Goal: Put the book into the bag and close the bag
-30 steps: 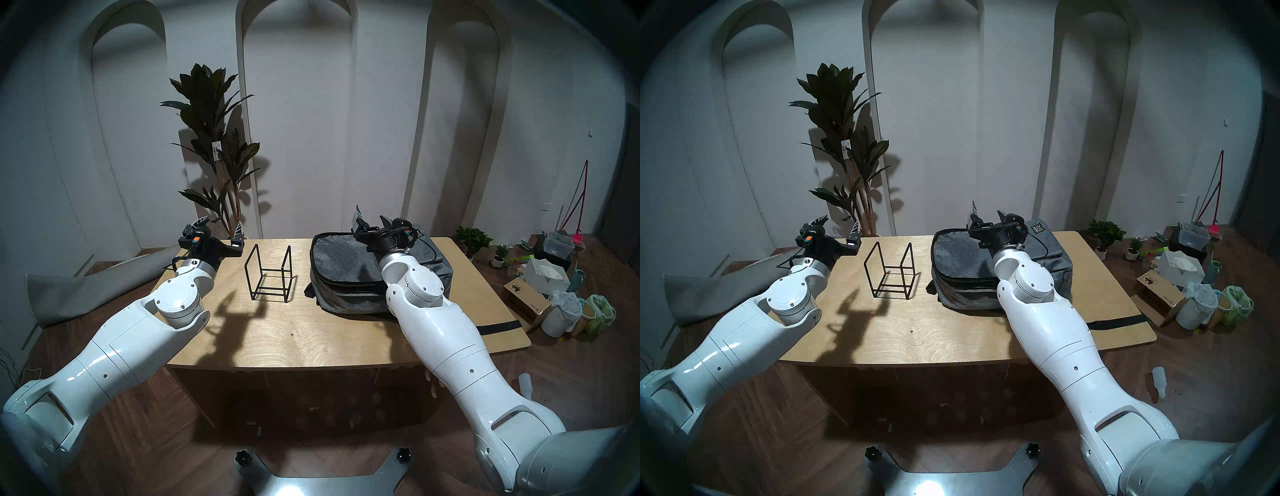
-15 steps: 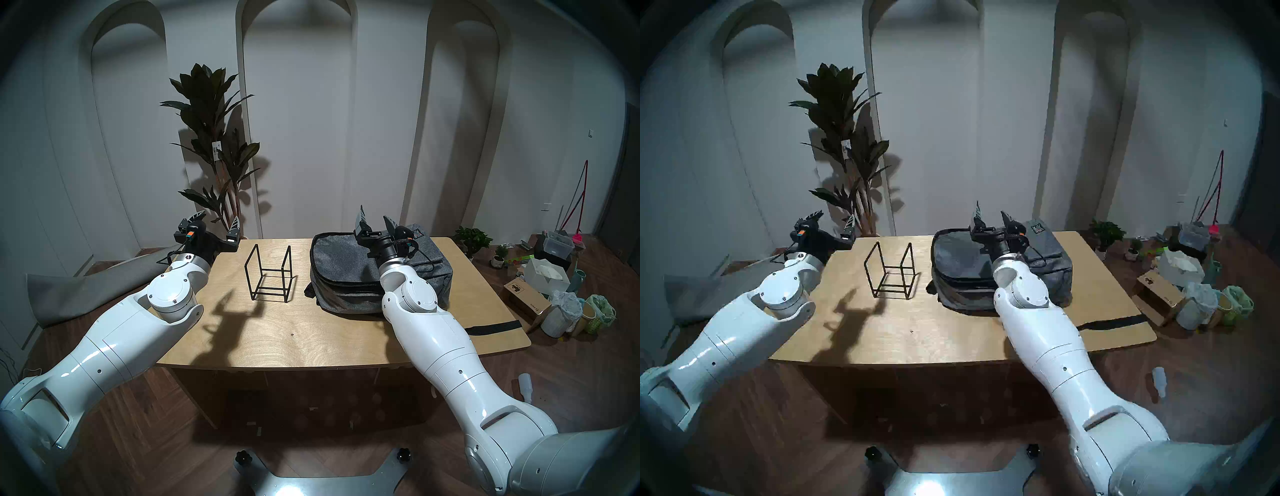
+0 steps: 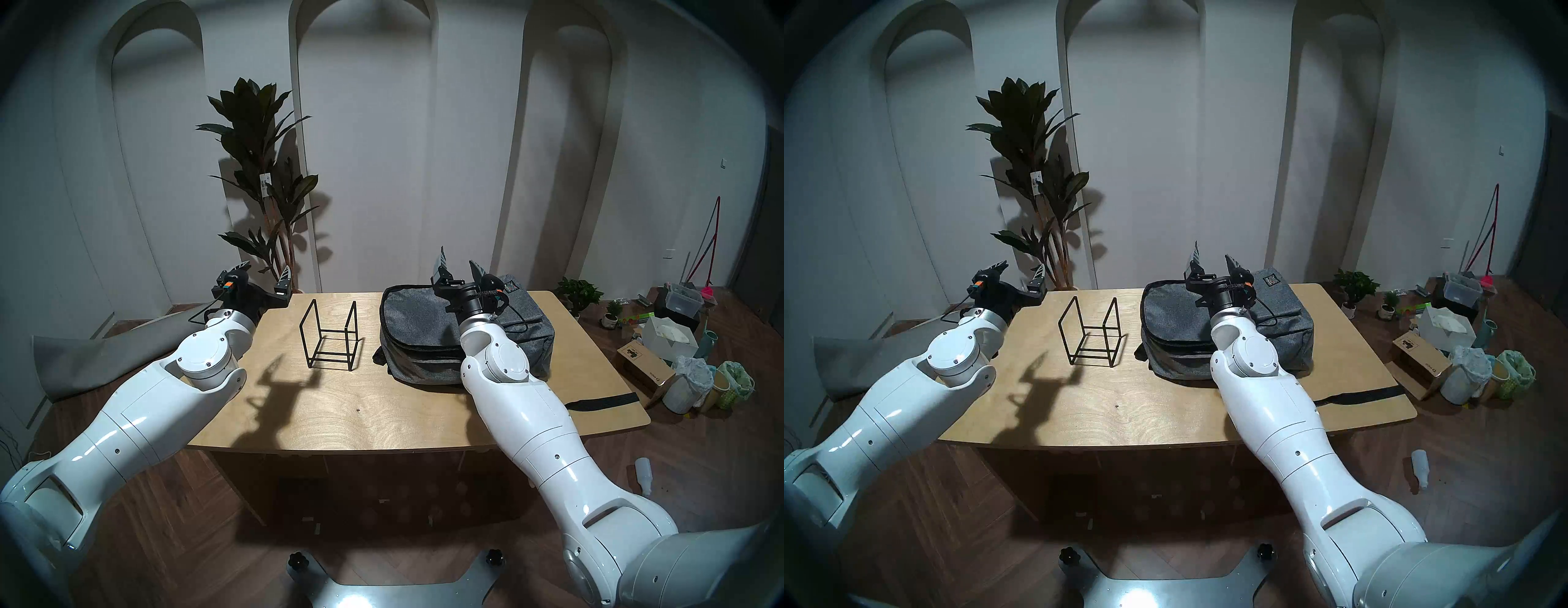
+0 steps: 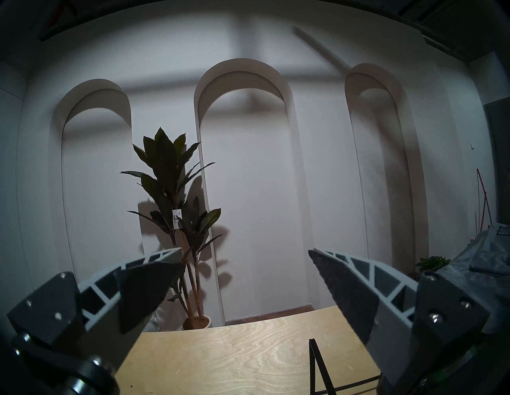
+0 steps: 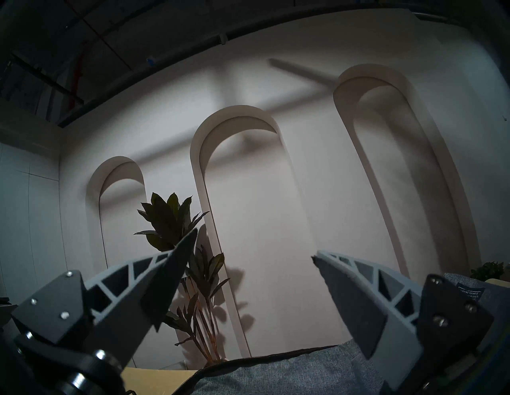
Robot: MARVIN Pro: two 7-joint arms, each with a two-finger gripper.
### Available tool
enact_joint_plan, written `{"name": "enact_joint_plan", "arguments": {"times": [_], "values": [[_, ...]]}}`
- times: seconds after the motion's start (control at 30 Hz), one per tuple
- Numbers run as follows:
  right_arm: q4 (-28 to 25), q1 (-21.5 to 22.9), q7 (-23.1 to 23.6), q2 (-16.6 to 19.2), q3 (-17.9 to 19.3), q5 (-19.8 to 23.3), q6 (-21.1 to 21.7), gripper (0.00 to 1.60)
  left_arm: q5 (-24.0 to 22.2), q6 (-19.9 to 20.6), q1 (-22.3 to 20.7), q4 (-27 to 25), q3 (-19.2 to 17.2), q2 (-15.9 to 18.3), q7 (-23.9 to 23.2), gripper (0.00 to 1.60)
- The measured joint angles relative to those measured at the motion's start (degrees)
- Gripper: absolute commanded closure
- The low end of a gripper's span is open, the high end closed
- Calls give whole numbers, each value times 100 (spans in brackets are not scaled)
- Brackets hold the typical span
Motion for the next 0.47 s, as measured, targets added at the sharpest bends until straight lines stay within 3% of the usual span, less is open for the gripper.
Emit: {"name": "enact_joint_plan", "arguments": {"times": [0.2,0.47], "values": [[-182,-32,-416,23,-176,-366,297,0,-31,173,0,-11,13,15,30,0],[-280,-55,-619,48,-251,-508,458,0,5,249,-2,-26,14,23,101,0]]}}
